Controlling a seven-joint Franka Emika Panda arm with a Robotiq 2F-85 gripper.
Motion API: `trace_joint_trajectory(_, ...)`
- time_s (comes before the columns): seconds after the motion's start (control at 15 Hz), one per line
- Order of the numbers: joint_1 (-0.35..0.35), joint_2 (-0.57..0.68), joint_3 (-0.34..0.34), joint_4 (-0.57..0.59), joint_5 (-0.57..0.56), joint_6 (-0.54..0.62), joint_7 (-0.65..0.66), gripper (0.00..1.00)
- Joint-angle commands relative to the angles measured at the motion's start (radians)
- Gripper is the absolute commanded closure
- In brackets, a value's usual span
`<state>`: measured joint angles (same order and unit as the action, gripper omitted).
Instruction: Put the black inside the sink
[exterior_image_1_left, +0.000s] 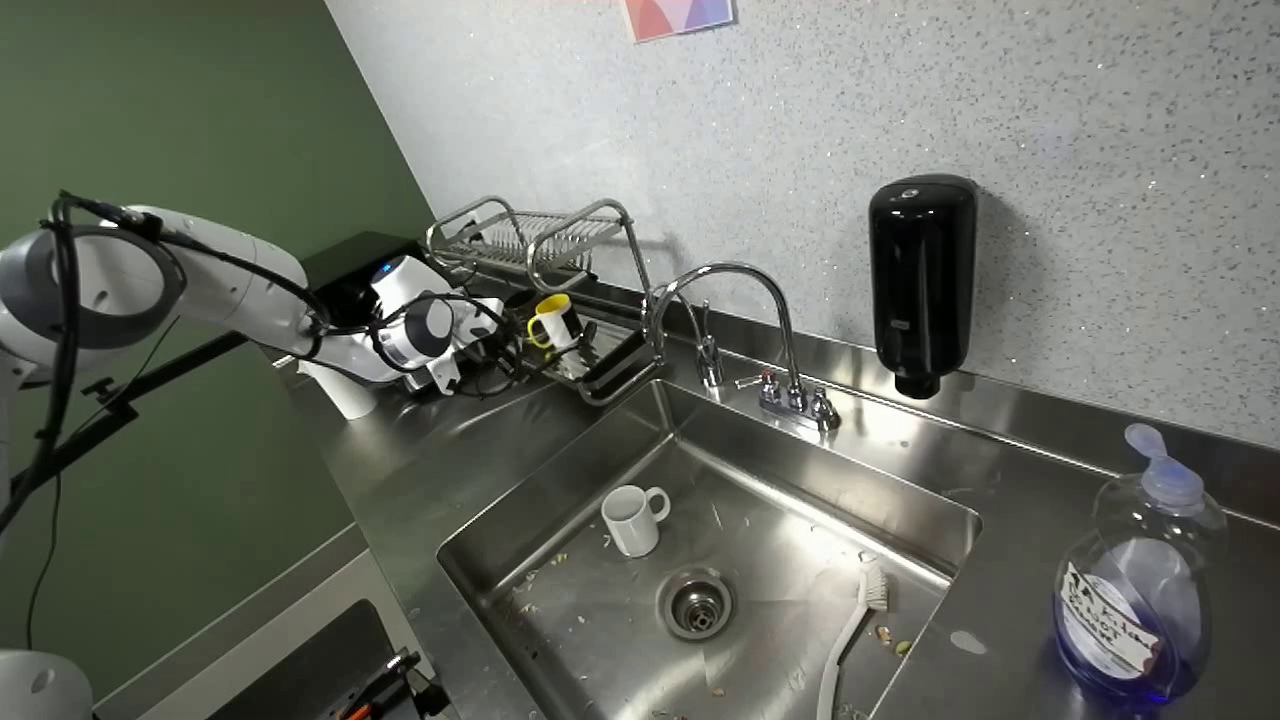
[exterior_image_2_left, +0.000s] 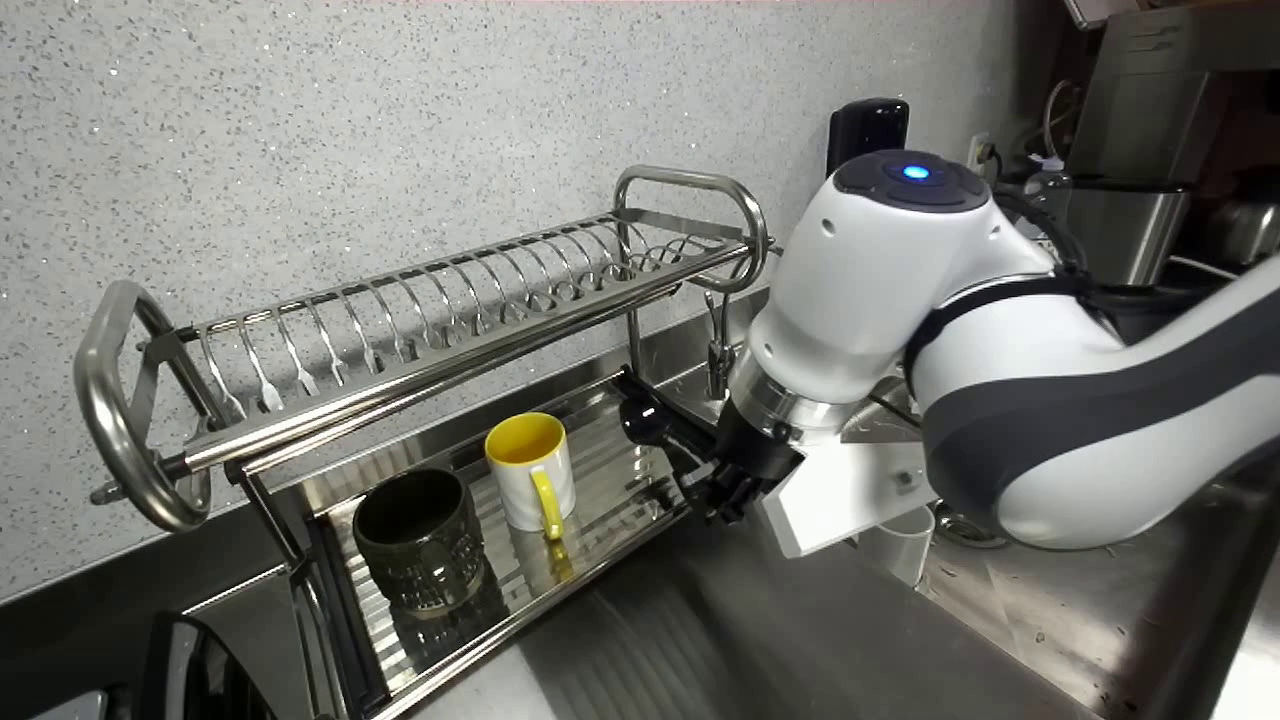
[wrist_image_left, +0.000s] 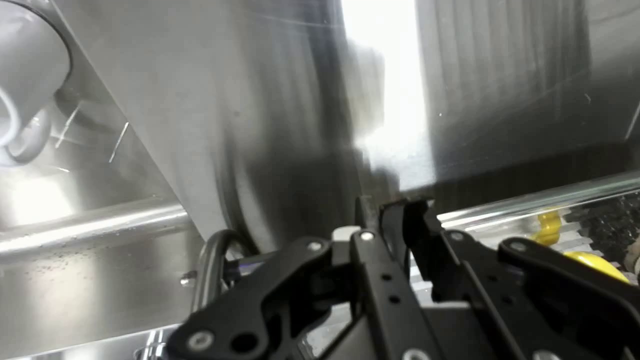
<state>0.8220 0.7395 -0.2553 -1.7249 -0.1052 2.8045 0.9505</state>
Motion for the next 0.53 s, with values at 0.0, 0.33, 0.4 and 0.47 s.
trace_joint_trajectory(0.0, 0.049, -0.182, -0.038, -0.238, -0.029, 0.032, 0.073, 0.95)
trace_joint_trajectory(0.33, 0.217, -0.343, -0.281, -0.489, -0.189, 0.144, 0.362, 0.95)
trace_joint_trajectory(0.4, 0.266, -0.373, -0.356, -0.541, -0.246, 0.172, 0.424, 0.95)
trace_joint_trajectory(0.47, 0.315, -0.389, -0.441, -0.582, -0.303, 0.199, 0.484, 0.95)
